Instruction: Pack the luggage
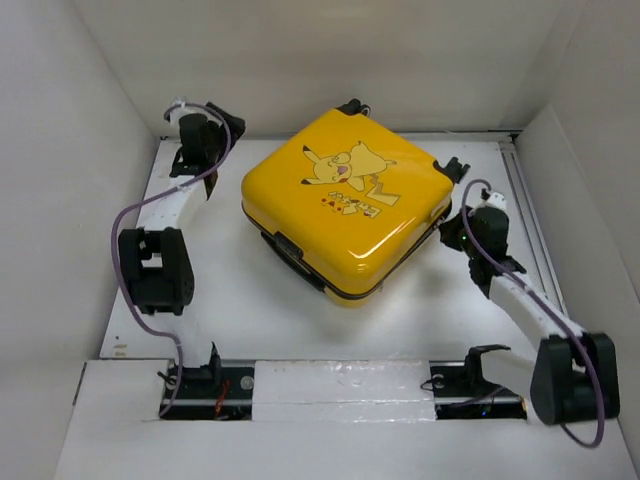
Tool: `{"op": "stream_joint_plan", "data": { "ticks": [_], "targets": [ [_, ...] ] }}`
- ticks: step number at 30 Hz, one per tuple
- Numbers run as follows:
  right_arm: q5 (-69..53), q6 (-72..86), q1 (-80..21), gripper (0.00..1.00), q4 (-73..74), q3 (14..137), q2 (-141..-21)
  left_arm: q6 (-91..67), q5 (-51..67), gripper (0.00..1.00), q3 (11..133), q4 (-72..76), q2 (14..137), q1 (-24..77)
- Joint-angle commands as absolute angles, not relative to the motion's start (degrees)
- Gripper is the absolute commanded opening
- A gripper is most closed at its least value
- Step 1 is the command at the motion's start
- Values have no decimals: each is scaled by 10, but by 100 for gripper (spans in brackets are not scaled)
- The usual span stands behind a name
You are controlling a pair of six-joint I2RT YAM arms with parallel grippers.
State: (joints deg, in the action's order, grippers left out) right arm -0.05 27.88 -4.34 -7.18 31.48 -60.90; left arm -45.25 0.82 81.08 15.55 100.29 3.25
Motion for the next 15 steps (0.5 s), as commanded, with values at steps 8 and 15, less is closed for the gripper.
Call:
{"op": "stream_joint_plan", "data": {
  "ticks": [8, 15],
  "targets": [
    [-143, 258, -125, 0, -214, 503, -887, -531, 28, 73, 517, 297, 866, 4],
    [-181, 284, -119, 0, -234, 617, -978, -544, -84, 73, 372, 292, 659, 3]
  ]
}}
